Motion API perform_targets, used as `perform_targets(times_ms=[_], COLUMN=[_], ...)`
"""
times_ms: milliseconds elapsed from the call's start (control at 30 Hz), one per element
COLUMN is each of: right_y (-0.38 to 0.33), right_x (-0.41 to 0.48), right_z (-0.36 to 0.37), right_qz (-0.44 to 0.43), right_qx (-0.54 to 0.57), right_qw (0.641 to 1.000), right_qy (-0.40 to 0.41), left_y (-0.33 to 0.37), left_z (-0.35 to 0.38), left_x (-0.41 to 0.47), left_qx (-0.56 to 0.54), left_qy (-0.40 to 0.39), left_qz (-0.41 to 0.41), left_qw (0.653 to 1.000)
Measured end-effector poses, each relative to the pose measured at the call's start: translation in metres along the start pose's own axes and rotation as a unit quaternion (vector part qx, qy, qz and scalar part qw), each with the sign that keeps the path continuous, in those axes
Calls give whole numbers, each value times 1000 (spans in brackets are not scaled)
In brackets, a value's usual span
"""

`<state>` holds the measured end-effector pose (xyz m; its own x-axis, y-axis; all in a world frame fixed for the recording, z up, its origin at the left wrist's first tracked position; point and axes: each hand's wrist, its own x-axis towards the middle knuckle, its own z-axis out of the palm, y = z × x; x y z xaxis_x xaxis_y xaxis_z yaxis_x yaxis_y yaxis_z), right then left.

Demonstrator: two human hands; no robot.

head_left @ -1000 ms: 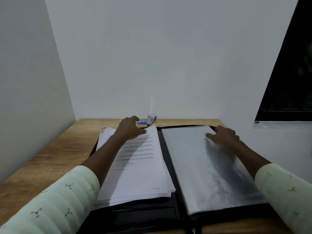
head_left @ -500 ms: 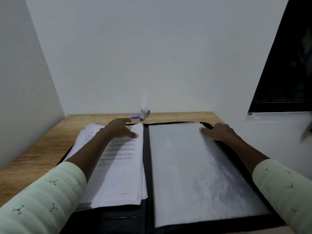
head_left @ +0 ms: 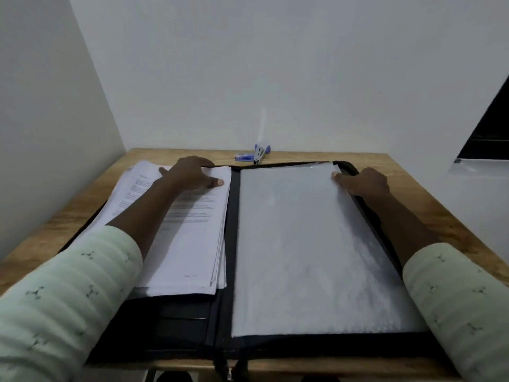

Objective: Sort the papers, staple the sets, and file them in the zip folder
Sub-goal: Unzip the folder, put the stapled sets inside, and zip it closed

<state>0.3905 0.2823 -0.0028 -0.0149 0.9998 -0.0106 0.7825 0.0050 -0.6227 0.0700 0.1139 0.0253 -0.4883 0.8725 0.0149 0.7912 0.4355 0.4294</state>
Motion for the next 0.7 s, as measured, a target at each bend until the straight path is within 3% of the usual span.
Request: perform_targets(times_ms=[167,233,300,367,500,700], right_y=[-12,-39,-75,-113,-160,-167], right_x=[4,3,-1,-12,-37,-55], right_z=[7,5,7,21,71,111], right_qz=[30,-32,-156,-233,-230,-260], right_qx=[-108,-136,-74,8,40,91], right_qw=[994,989,982,972,952,938], right_qy=[6,52,72,10,-196,-210], left_y=[-13,-16,-19,-31,-74,-105], left_z=[0,-8,-21,-39,-64,-55], left_x=[13,24,29,31,29,19], left_qx=[-56,-94,-131,-125,-67,-63], left_qy=[-18,-5,51,121,174,157], left_qz=[12,16,14,-9,-111,-155], left_qw=[998,995,990,985,976,973])
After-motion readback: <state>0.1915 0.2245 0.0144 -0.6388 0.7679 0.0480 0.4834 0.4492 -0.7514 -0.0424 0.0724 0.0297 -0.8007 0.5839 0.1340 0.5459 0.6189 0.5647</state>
